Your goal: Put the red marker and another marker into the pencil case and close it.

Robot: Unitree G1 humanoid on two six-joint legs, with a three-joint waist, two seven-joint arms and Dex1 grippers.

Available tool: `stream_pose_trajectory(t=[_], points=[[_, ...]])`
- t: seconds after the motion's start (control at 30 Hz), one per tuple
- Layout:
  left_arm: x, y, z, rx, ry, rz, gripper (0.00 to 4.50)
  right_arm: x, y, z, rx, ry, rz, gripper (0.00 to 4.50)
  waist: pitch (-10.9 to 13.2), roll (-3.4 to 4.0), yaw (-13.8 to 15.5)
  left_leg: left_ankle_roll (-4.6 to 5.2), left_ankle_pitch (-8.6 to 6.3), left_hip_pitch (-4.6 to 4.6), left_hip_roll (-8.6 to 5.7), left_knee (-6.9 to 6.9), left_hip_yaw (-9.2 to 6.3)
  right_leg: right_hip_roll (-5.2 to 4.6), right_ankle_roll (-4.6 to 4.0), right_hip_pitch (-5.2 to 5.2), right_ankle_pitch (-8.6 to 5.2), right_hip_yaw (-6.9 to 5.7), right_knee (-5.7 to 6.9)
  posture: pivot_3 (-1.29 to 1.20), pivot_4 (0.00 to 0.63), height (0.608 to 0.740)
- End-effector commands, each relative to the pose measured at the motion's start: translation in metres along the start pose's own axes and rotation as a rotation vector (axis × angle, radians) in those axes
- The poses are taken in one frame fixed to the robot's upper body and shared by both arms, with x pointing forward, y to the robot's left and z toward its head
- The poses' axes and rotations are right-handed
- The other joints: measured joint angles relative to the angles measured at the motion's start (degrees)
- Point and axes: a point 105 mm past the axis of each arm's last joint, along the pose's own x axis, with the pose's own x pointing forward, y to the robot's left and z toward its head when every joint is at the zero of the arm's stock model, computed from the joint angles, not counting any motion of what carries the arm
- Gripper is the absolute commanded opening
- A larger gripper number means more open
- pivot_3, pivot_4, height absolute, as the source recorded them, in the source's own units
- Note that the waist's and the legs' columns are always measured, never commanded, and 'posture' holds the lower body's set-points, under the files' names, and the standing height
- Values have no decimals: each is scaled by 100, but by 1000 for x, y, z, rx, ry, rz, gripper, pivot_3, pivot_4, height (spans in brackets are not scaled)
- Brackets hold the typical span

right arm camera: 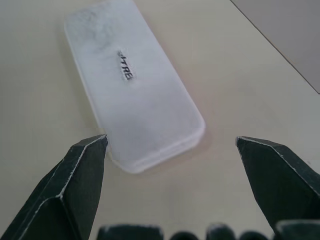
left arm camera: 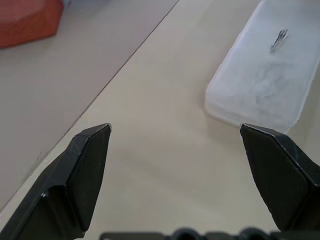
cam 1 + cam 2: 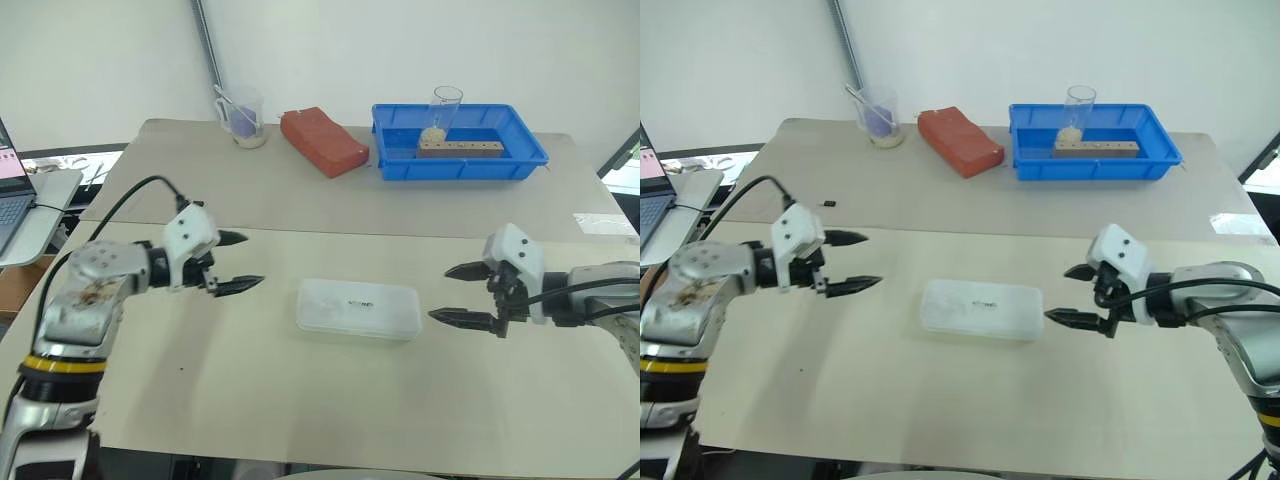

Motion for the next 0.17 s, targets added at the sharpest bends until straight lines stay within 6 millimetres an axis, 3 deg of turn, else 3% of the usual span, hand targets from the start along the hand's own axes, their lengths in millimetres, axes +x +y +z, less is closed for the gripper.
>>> stream_pose_trajectory(t=[0.03, 0.17], points=[[-13, 10, 18, 56, -27, 98, 4466, -14, -14, 9, -62, -39, -75, 4500, 4, -6, 44, -1, 0, 5, 0, 0, 0, -5, 0, -10, -1, -9, -4, 0, 150, 740], [-17, 17, 19, 29, -32, 150, 4466, -16, -23, 4, -44, -55, -117, 4500, 4, -7, 61, -2, -1, 10, -2, 0, 8, -14, -1, -4, -1, -7, -10, 0, 150, 740]])
